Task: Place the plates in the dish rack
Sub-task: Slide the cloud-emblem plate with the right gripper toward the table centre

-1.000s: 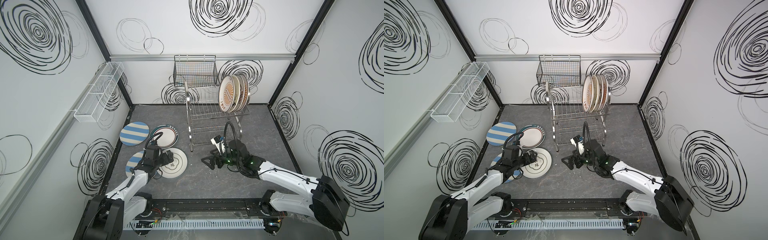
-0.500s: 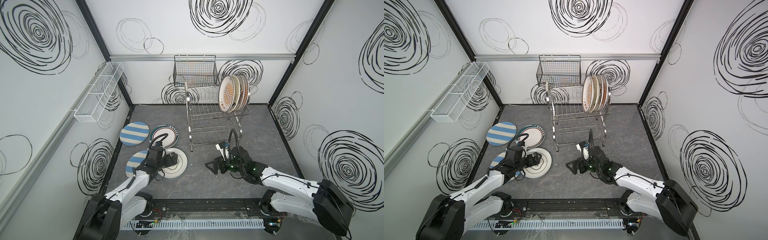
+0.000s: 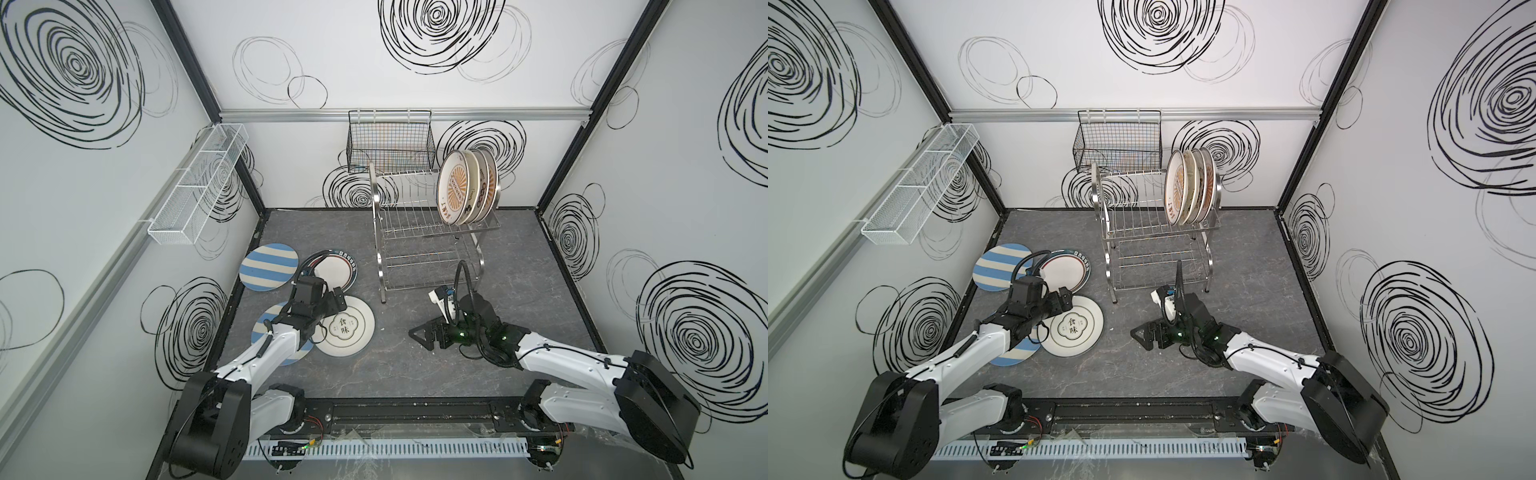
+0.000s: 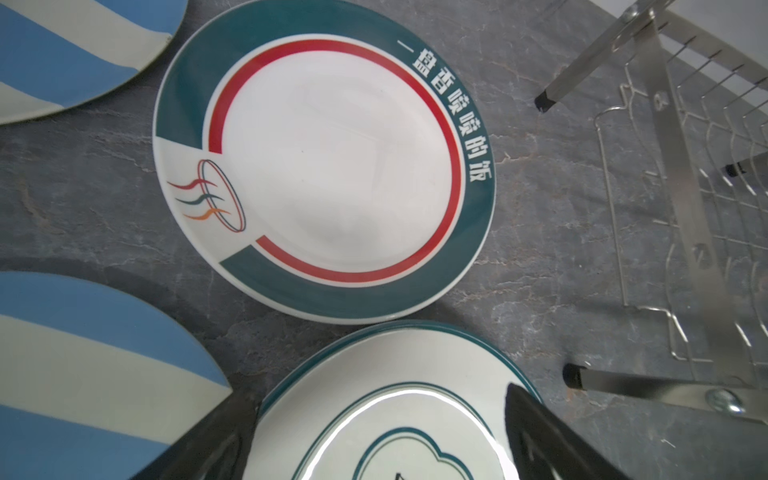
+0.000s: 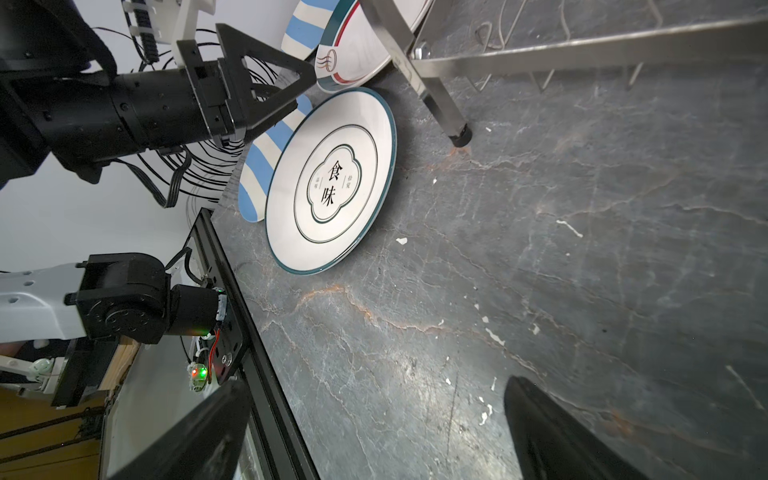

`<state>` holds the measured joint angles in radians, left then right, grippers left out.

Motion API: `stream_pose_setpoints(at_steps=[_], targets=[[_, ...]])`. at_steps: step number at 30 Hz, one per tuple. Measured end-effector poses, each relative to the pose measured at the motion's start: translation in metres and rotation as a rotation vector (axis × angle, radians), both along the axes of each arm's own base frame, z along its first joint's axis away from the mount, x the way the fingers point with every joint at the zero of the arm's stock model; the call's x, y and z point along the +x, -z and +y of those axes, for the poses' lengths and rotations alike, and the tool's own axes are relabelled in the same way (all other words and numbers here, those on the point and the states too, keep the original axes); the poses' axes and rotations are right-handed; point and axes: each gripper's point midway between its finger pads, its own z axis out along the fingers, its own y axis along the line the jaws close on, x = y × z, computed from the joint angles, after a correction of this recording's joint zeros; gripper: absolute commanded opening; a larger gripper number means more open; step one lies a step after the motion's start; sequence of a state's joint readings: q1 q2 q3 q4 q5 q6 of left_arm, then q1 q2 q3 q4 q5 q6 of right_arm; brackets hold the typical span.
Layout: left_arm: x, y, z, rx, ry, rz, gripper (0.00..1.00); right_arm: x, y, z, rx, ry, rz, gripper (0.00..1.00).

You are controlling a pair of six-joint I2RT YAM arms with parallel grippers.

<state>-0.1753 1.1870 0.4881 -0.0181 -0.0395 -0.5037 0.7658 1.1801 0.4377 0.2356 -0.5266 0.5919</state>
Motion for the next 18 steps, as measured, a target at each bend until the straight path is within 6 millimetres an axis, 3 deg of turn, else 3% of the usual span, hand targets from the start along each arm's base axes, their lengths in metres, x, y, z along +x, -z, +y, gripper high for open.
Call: stream_pose_setpoints(at_steps=[18], targets=[[0.007,0.014,0.005,0.013,-0.005,0.029,0.96,-0.003,0.016,0.007,-0.025,-0.035,0.062,1.00]])
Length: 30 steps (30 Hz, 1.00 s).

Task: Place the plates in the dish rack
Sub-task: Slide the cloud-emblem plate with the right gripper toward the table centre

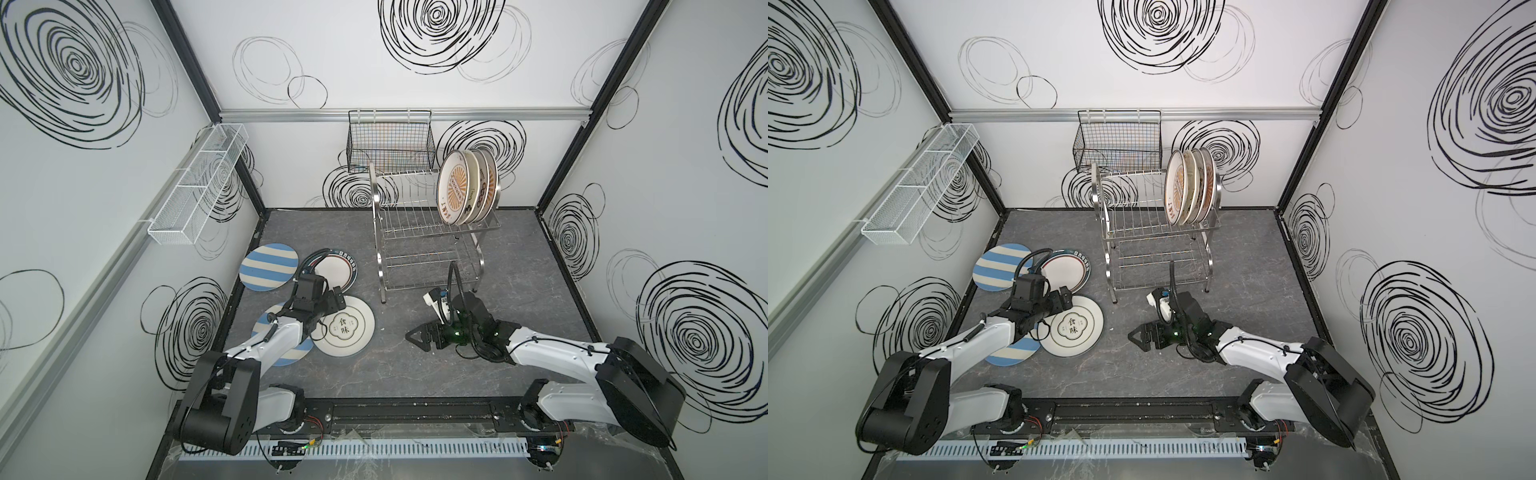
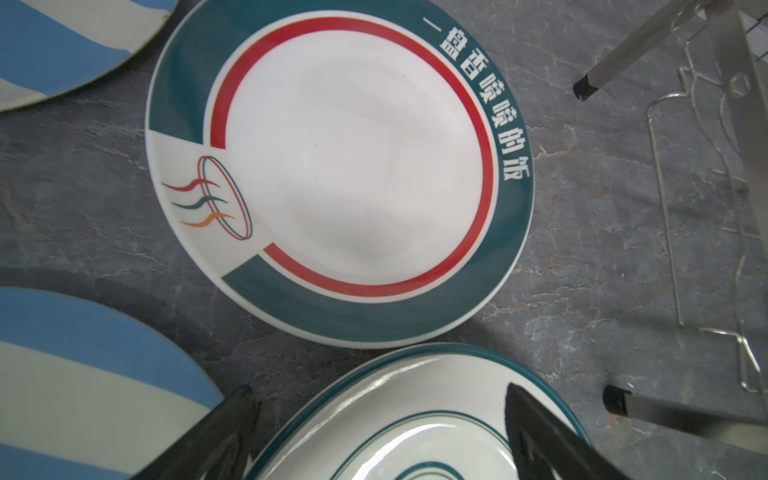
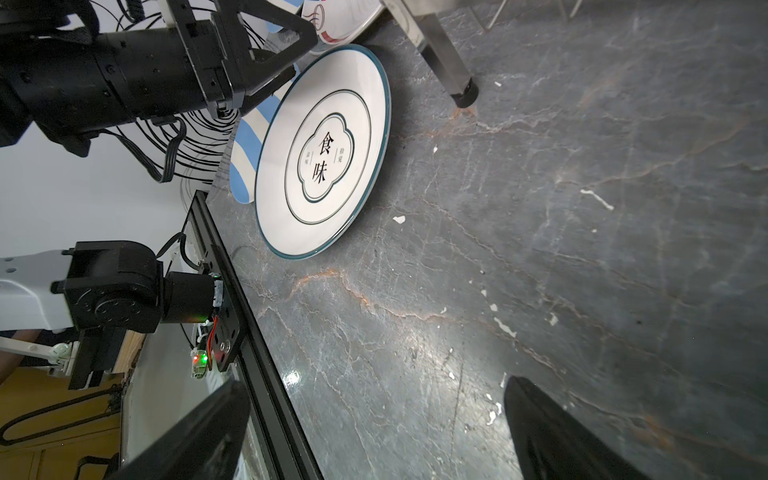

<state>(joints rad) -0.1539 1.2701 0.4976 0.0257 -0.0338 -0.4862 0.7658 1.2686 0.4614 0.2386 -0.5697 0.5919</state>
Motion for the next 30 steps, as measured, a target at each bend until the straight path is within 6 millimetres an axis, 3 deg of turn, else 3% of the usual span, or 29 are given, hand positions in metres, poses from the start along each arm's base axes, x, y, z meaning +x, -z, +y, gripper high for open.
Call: stream_pose_setpoints(at_steps=[16,23,27,30], targets=[[-0.016,0.012,-0.033,-0.073,0.089,0.010,0.96,-0.002,0.007,0.013,0.024,0.005,0.041,1.00],[-0.033,0.015,-0.065,-0.135,0.166,0.018,0.96,-0.005,0.029,0.019,-0.012,0.016,0.089,1.00],[-0.042,0.019,-0.076,-0.156,0.195,0.035,0.96,-0.003,0.043,0.016,-0.046,0.041,0.120,0.96],[-0.048,0.020,-0.082,-0.168,0.208,0.042,0.96,0.002,0.043,0.016,-0.041,0.075,0.123,0.89]])
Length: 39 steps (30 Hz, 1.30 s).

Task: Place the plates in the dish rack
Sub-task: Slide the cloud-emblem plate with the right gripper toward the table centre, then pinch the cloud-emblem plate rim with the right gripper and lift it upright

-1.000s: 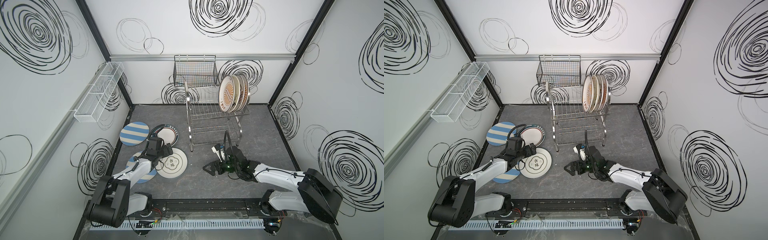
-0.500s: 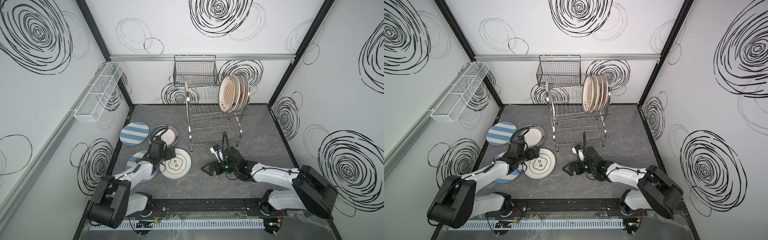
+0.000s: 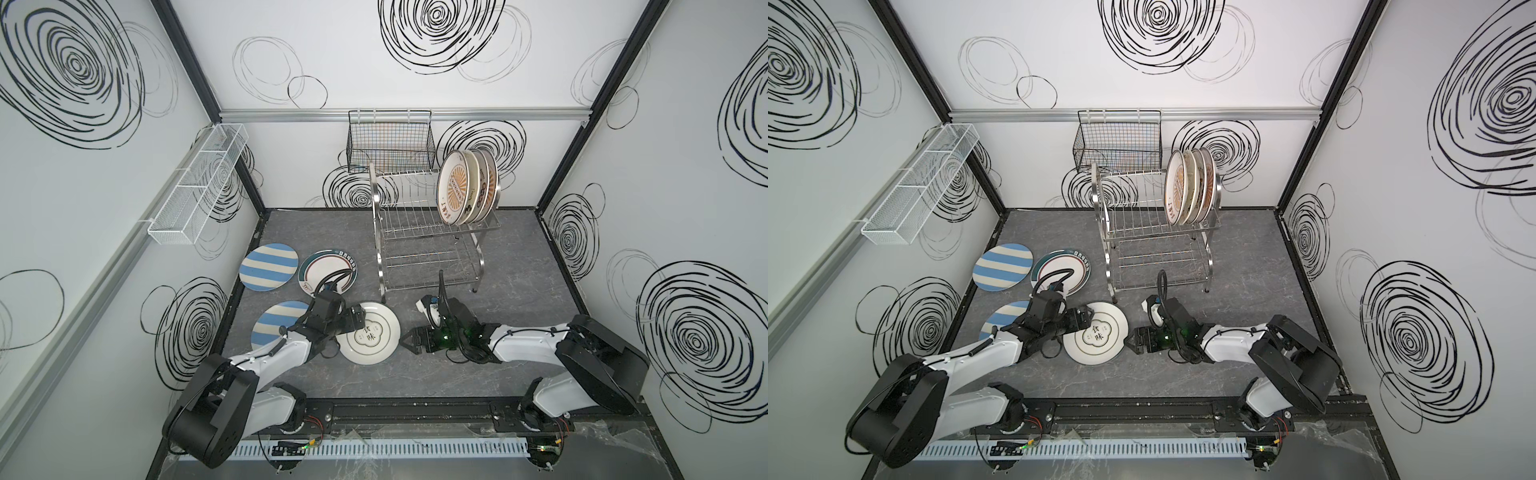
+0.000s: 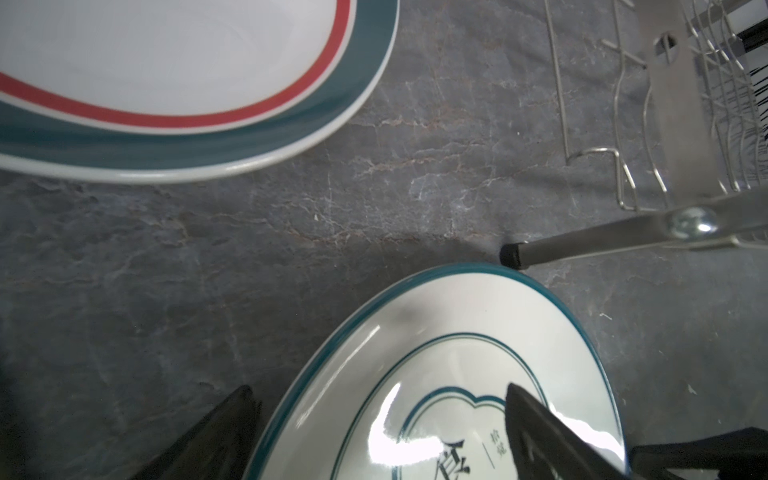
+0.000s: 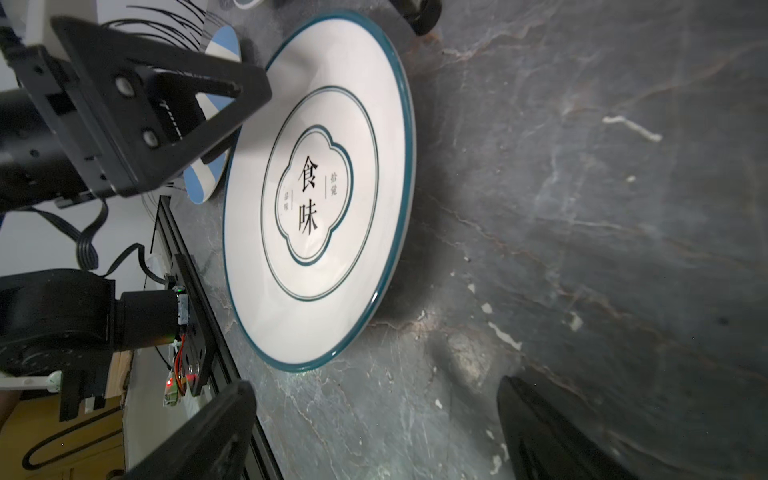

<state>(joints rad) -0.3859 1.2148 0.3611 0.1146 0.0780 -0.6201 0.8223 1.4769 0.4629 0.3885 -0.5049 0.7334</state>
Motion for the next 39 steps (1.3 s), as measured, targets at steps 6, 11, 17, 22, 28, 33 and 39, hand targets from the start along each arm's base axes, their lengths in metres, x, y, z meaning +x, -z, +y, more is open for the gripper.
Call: stream_pose_setpoints(at_steps=[6,11,17,22,28,33,39], targets=[[-0.013,-0.005,-0.015,-0.031,0.040,-0.013,0.96,0.014,0.002,-0.001,0.018,0.071,0.015,0.85],[-0.021,-0.006,-0.024,-0.047,0.067,-0.017,0.96,0.018,0.005,0.000,0.022,0.090,0.029,0.82],[-0.028,-0.007,-0.031,-0.061,0.093,-0.023,0.96,0.023,0.007,0.000,0.036,0.109,0.043,0.75],[-0.040,-0.007,-0.042,-0.070,0.137,-0.028,0.96,0.024,0.010,0.004,0.048,0.108,0.056,0.65],[-0.048,-0.005,-0.048,-0.076,0.158,-0.029,0.96,0.025,0.014,0.005,0.053,0.114,0.077,0.51],[-0.049,-0.005,-0.049,-0.074,0.157,-0.029,0.96,0.023,0.018,0.001,0.047,0.127,0.096,0.39],[-0.054,-0.005,-0.055,-0.069,0.177,-0.028,0.96,0.018,0.022,-0.008,0.038,0.148,0.125,0.22]])
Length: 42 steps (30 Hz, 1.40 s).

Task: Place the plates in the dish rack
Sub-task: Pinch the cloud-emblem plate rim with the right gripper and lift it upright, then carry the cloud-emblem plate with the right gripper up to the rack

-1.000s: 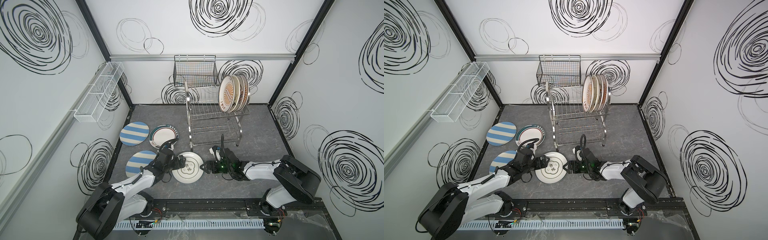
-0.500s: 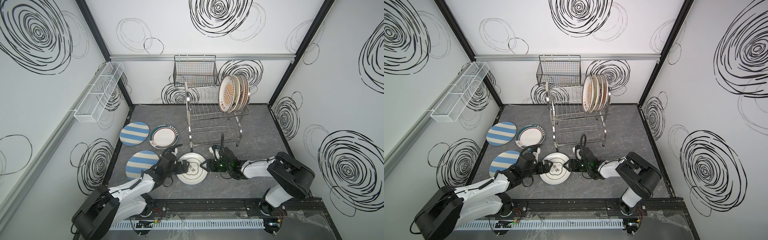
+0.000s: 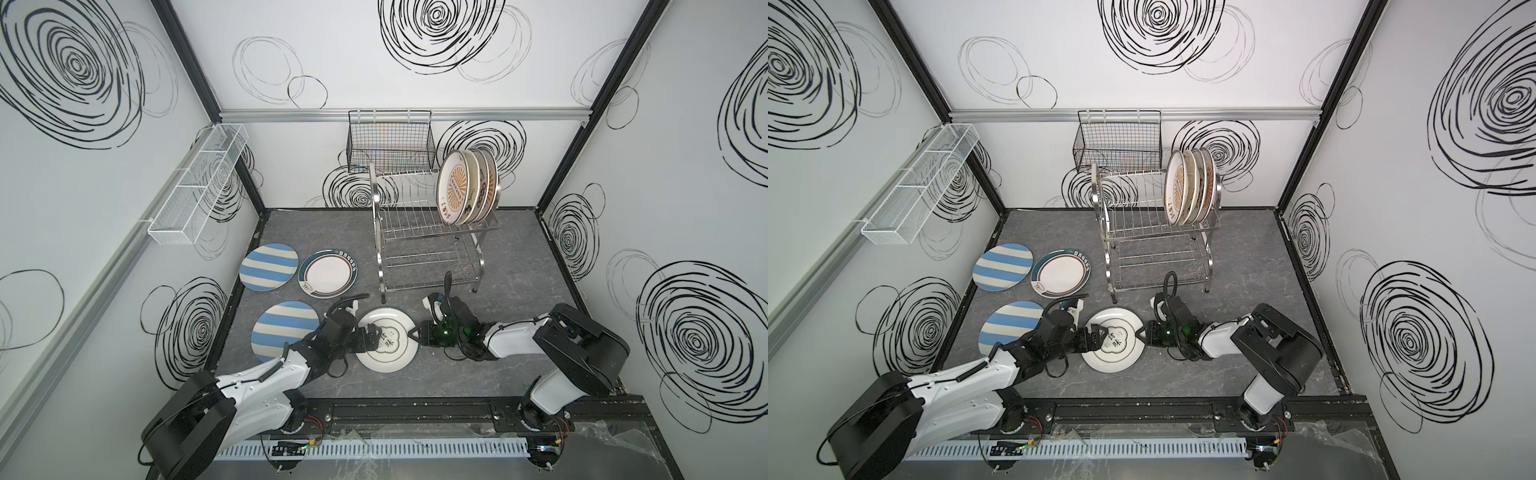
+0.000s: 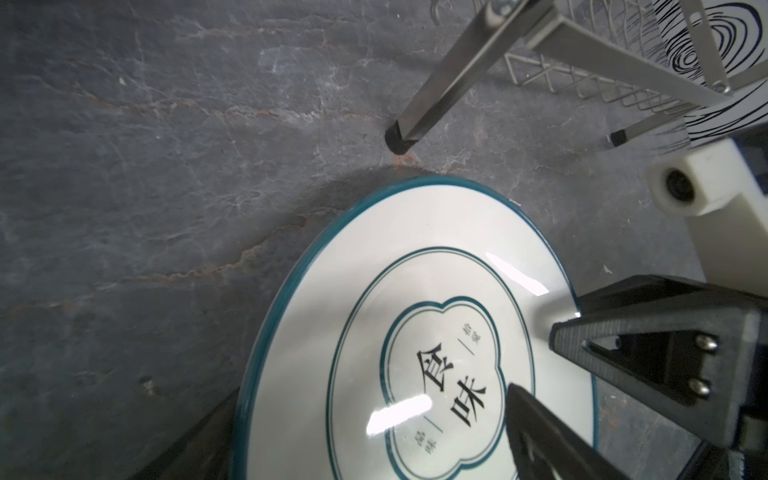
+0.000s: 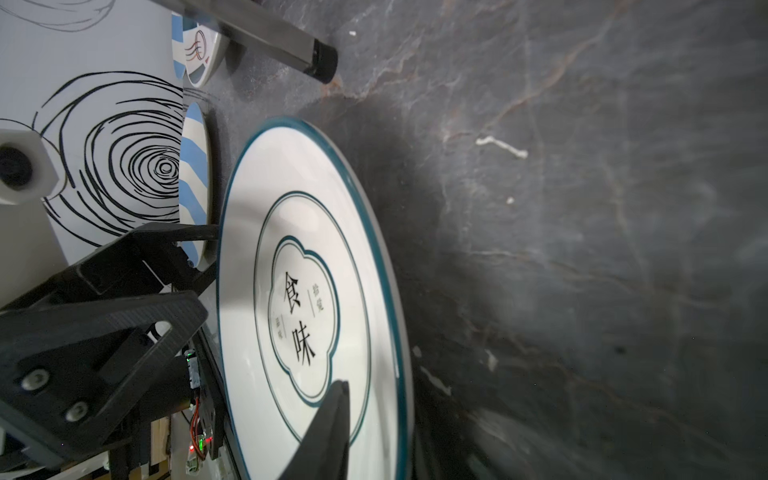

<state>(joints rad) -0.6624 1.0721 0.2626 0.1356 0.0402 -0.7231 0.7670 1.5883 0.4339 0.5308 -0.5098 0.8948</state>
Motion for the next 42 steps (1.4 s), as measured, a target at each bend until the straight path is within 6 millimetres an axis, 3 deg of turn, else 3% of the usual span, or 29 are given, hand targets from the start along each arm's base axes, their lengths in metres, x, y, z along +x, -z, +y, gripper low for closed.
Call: stream_pose_setpoints(at_steps=[9,14,21,27,31,35,39,42], targets=[[-0.011,0.002,-0.010,0.026,0.034,0.003,0.96,0.000,-0.005,-0.009,-0.012,0.043,0.006,0.10],[-0.012,0.000,-0.010,0.061,0.043,0.002,0.96,0.001,-0.019,-0.011,0.003,0.062,-0.017,0.00],[0.013,-0.037,-0.018,0.067,0.040,-0.071,0.96,0.007,-0.046,-0.025,0.005,0.126,-0.068,0.00],[0.049,-0.086,-0.010,-0.061,0.010,-0.133,0.96,0.009,-0.065,-0.058,-0.117,0.195,-0.109,0.00],[0.062,-0.116,0.008,-0.099,-0.012,-0.187,0.96,0.019,-0.104,-0.083,-0.164,0.231,-0.191,0.00],[0.068,-0.141,0.030,-0.111,-0.037,-0.247,0.96,0.027,-0.167,-0.107,-0.151,0.284,-0.336,0.00],[0.073,-0.138,0.054,-0.091,-0.077,-0.236,0.96,0.033,-0.235,-0.124,-0.144,0.320,-0.465,0.00],[0.073,-0.128,0.061,-0.072,-0.079,-0.203,0.96,0.033,-0.275,-0.126,-0.143,0.309,-0.539,0.00]])
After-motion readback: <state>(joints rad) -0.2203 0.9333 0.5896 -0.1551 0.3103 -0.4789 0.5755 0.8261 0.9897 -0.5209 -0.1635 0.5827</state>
